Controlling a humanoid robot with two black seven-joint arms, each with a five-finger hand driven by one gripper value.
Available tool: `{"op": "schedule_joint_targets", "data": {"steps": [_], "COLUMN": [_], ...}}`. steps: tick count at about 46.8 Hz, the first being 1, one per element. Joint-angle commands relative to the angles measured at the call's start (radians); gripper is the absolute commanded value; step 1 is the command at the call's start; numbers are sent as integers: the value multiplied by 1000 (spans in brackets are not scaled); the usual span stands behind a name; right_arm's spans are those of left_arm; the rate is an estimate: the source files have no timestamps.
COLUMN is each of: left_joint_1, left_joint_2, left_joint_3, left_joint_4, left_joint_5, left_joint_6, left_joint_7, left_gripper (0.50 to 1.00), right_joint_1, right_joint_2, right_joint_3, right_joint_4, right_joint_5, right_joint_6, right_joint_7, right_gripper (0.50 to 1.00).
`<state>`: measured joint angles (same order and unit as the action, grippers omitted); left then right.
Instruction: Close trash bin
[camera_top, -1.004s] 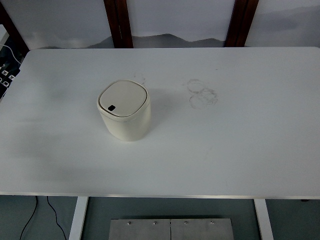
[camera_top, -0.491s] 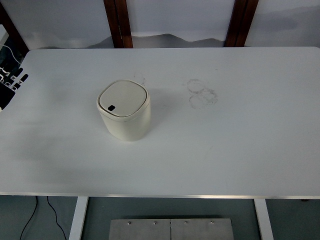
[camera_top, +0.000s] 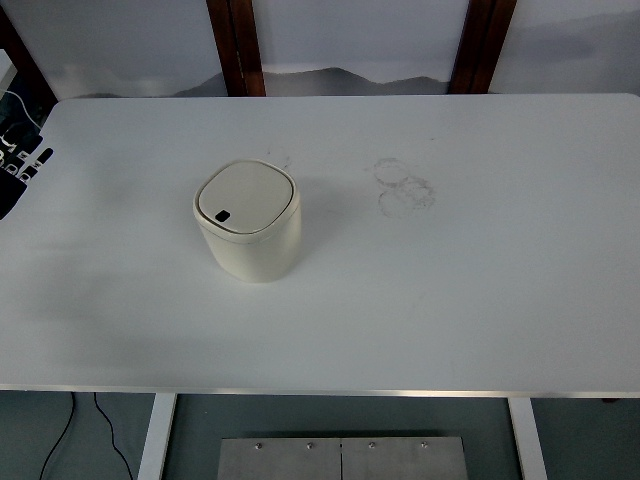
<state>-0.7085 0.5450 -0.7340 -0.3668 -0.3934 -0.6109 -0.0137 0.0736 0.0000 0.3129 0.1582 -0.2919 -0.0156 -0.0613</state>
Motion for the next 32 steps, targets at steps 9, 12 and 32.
{"op": "schedule_joint_targets", "data": {"steps": [9, 12, 32], "left_joint_1": [-2, -3, 0], "left_joint_2": [-2, 0, 1], "left_joint_3": [1, 1, 1], "left_joint_4": [-1, -1, -1], "left_joint_5": [1, 1, 1], "left_joint_6": [0, 0, 0], "left_joint_7": [0, 0, 0], "left_gripper": [1000, 1000, 1000], "right_joint_1": [8, 9, 23], "right_joint_2": [0, 0, 0], "right_joint_3": [0, 0, 0], "right_joint_4": [1, 1, 1], "right_joint_5": [-7, -7, -7], "right_joint_6": [0, 0, 0], "right_joint_7": [1, 0, 1], "right_gripper": [995, 995, 995]}}
